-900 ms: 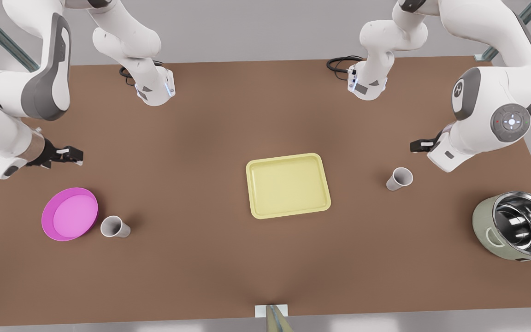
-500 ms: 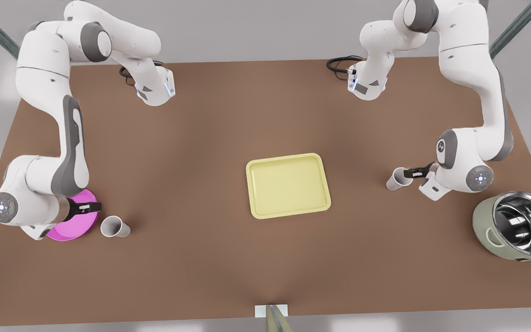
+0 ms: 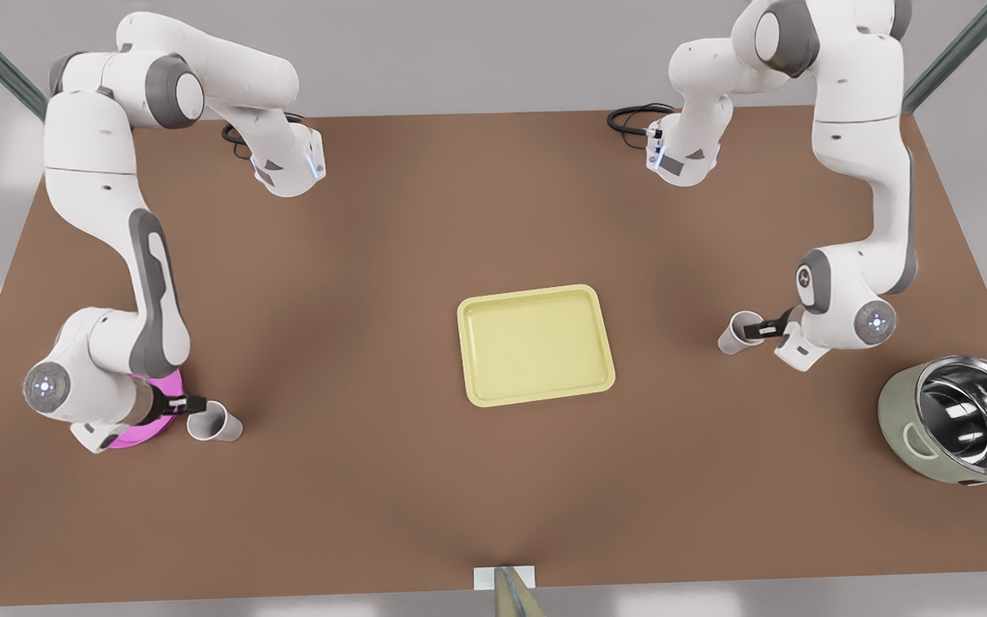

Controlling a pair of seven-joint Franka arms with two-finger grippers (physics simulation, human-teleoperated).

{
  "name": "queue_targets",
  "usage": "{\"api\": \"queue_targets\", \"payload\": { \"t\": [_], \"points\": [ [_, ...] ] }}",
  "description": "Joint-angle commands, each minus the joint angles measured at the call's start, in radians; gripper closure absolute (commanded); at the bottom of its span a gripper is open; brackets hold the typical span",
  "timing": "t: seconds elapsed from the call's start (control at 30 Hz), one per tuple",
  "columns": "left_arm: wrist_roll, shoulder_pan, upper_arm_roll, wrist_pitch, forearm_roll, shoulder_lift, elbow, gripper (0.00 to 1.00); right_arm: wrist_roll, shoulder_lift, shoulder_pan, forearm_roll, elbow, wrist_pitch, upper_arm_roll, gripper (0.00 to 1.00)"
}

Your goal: Use both arms to respectively pick up the white IKEA cups from the middle-left and middle-right positions, then place the white IKEA cups onto the middle-middle tray, ensuring that the cups remain upright and do not tip over

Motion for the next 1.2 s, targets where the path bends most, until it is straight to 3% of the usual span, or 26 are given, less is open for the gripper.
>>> {"api": "queue_targets", "payload": {
  "t": [0.0, 0.07, 0.13, 0.23, 0.27, 0.3, 0.33, 0.4, 0.47, 0.53, 0.67, 0.8, 1.1, 1.17],
  "points": [
    [0.016, 0.001, 0.0, 0.052, -0.049, 0.006, -0.01, 0.25, -0.017, 0.013, -0.001, 0.004, 0.0, 0.077, 0.0, 0.0],
    [0.014, -0.001, 0.0, 0.052, -0.151, 0.006, -0.01, 0.59, -0.017, 0.034, -0.004, 0.006, -0.003, 0.077, 0.0, 0.0],
    [0.014, 0.001, 0.0, 0.05, -0.206, 0.006, -0.01, 0.72, -0.016, 0.056, -0.011, 0.006, -0.003, 0.092, 0.0, 0.0],
    [0.017, -0.001, 0.0, 0.043, -0.206, 0.002, -0.008, 0.79, -0.016, 0.079, -0.01, 0.004, -0.003, 0.099, 0.0, 0.0],
    [0.016, -0.002, 0.0, 0.038, -0.204, -0.004, -0.007, 0.79, -0.016, 0.079, -0.01, 0.003, -0.003, 0.099, 0.0, 0.08],
    [0.017, -0.005, 0.0, 0.036, -0.201, -0.015, -0.005, 0.79, -0.016, 0.079, -0.01, 0.003, -0.001, 0.099, 0.0, 0.4],
    [0.016, -0.01, 0.0, 0.035, -0.201, -0.026, -0.005, 0.79, -0.016, 0.079, -0.008, 0.003, -0.001, 0.099, 0.0, 0.57],
    [-0.009, -0.044, -0.009, 0.015, -0.195, -0.057, 0.019, 0.79, -0.016, 0.077, -0.005, 0.001, 0.005, 0.097, 0.005, 0.65],
    [-0.209, -0.185, -0.012, 0.015, -0.099, -0.034, 0.062, 0.79, -0.014, 0.076, -0.004, -0.004, 0.01, 0.097, 0.008, 0.77],
    [-0.415, -0.265, -0.076, 0.015, -0.091, -0.05, 0.078, 0.79, -0.014, 0.076, -0.002, -0.002, 0.014, 0.097, 0.012, 0.79],
    [-0.737, -0.262, -0.262, 0.162, -0.049, -0.063, 0.081, 0.79, -0.013, 0.076, 0.009, 0.021, 0.065, 0.097, 0.064, 0.79],
    [-0.972, -0.251, -0.351, 0.38, -0.051, -0.054, 0.026, 0.79, 0.036, 0.071, 0.048, 0.021, 0.141, 0.086, 0.186, 0.79],
    [-0.994, -0.242, -0.423, 0.484, -0.049, 0.051, 0.003, 0.79, 0.822, 0.103, 0.47, 0.009, 0.257, 0.102, 0.184, 0.79],
    [-0.994, -0.242, -0.426, 0.495, -0.049, 0.051, -0.014, 0.69, 0.877, 0.102, 0.522, 0.01, 0.249, 0.1, 0.184, 0.79]
  ]
}}
